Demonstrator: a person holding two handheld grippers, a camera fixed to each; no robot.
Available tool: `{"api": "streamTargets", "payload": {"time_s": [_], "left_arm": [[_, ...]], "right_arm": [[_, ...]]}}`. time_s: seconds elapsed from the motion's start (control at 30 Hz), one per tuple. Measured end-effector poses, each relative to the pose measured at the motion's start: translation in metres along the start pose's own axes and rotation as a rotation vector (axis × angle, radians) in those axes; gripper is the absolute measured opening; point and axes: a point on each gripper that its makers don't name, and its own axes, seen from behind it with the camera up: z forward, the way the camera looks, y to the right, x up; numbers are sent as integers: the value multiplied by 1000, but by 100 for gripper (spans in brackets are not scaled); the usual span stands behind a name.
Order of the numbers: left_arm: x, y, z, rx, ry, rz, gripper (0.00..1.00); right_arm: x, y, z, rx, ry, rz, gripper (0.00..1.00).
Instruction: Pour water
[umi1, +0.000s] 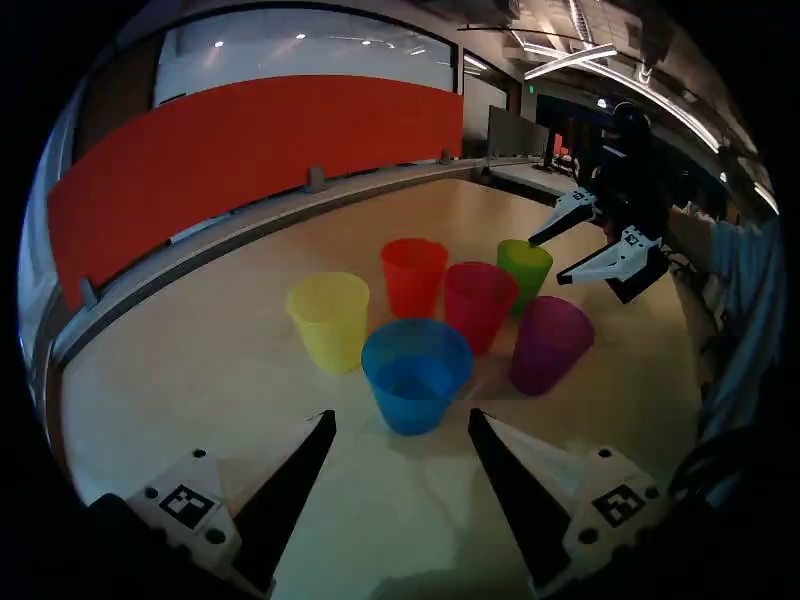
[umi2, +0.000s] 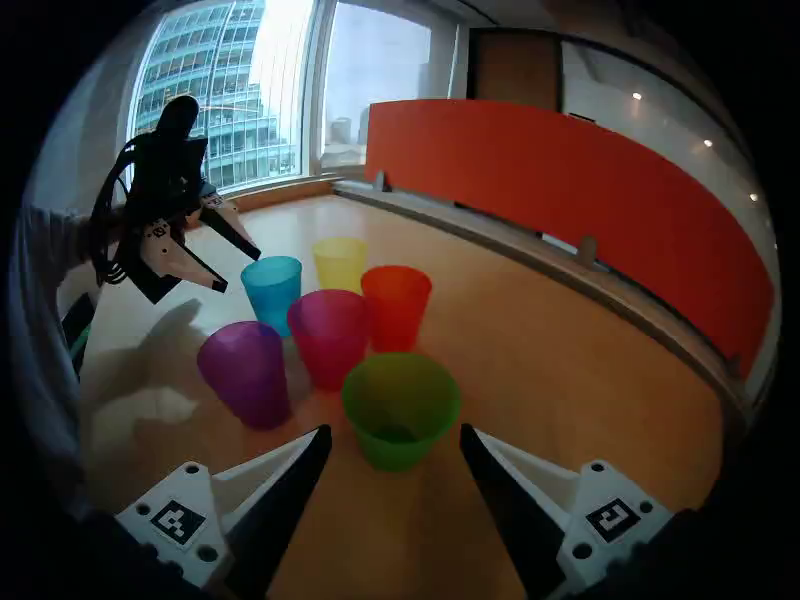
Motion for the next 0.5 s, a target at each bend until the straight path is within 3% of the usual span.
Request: {"api": "streamTargets", "payload": {"time_s": [0.5], "left_arm": [[2,3,26,-31,-47,14,99]], "right_arm": [[-6,-3,21,24,-33,-2,99]]}}
